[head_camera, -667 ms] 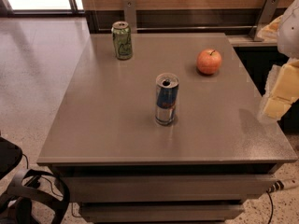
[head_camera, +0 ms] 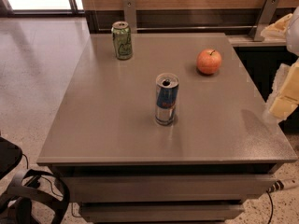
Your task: Knock redbull can over
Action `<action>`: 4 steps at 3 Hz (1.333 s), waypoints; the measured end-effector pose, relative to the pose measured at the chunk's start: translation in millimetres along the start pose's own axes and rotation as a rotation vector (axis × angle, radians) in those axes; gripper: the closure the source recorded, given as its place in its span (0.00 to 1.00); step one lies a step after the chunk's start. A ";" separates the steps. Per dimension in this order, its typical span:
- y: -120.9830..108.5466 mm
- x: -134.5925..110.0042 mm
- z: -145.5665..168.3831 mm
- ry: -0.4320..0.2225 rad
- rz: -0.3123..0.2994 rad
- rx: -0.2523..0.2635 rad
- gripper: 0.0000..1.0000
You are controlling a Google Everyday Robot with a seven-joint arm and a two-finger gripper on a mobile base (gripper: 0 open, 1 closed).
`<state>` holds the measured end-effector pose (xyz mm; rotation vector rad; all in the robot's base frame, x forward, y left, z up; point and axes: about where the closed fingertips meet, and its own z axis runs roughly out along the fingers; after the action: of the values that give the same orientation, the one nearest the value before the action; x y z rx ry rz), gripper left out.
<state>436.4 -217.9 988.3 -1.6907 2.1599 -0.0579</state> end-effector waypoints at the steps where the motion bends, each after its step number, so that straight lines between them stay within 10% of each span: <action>1: -4.3 16.9 6.5 -0.137 0.015 -0.012 0.00; 4: -9.4 -21.4 61.7 -0.675 0.039 -0.164 0.00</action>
Offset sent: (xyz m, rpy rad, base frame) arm 0.0195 -0.0003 -0.0282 0.5755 -0.0968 0.1678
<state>469.6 -187.6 940.1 -1.4617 1.7086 0.6246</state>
